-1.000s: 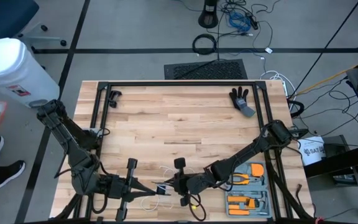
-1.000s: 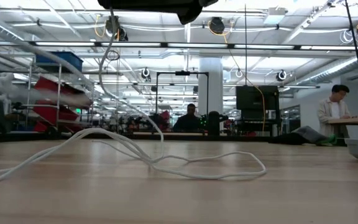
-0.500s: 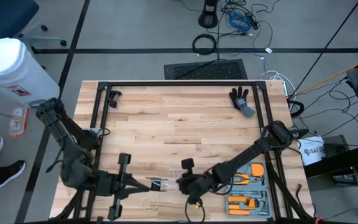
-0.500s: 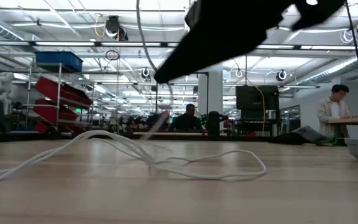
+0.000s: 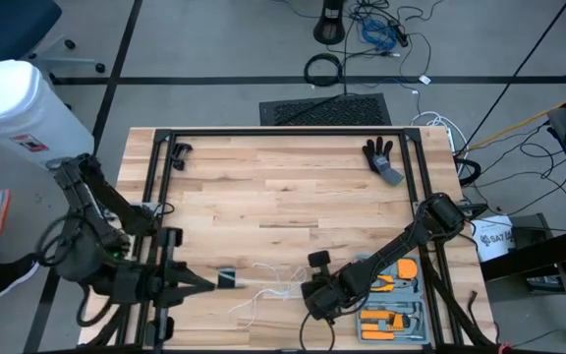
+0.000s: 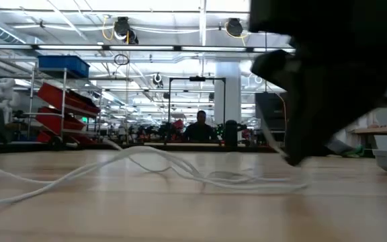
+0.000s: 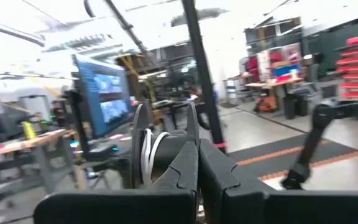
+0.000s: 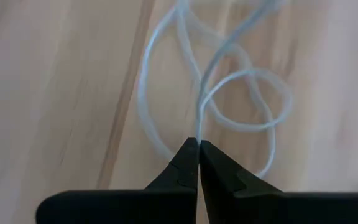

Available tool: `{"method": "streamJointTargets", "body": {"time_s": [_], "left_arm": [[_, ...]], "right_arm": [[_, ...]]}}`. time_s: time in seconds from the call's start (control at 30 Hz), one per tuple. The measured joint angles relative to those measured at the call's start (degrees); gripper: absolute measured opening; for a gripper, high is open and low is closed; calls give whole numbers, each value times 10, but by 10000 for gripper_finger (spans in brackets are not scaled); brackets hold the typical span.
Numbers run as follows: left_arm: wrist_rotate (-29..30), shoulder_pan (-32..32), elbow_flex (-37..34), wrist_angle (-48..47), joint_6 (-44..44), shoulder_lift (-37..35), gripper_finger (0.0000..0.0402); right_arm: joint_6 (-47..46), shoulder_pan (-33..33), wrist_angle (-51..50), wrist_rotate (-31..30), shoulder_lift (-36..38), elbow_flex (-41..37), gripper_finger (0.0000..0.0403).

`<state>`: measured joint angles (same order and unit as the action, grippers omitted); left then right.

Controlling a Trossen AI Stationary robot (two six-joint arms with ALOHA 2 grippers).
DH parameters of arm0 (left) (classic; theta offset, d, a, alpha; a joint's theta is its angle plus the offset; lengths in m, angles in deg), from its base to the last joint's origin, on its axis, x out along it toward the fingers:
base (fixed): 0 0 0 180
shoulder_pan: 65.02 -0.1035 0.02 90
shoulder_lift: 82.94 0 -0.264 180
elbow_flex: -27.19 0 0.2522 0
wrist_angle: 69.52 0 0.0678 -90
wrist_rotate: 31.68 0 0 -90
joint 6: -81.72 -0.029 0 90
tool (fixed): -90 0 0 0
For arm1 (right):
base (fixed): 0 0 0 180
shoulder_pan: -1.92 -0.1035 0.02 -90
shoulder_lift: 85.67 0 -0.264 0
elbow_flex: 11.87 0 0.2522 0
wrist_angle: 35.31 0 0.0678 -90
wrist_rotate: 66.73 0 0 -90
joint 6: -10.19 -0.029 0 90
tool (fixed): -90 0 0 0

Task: Coil cords
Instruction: Coil the white cable wire onto the spool

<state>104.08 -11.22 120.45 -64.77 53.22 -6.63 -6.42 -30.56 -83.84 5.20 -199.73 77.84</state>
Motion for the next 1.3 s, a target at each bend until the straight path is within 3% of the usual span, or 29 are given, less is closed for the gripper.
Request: {"method": "streamJointTargets", "body": {"time_s": [0.2,0.5,0.6,0.7,0.83,0.97,1.13,1.3], "left_arm": [[57,8,33,0,-38,0,2],[171,31,60,0,-93,0,2],[176,37,58,-13,-74,0,2],[175,40,54,-85,-9,3,2],[175,40,53,-204,104,12,2],[175,40,53,-253,172,29,2],[170,40,53,-270,192,57,2],[166,40,53,-268,201,75,2]], "right_arm": [[-44,-10,-69,35,0,0,0],[-53,-13,-78,101,1,0,0],[-61,-14,-72,109,7,0,0],[-75,-14,-70,110,29,0,0],[-99,-19,-72,88,79,0,0],[-115,-41,-75,36,132,0,8],[-138,-79,-68,-35,184,0,36],[-156,-110,-59,-78,197,0,92]]}}
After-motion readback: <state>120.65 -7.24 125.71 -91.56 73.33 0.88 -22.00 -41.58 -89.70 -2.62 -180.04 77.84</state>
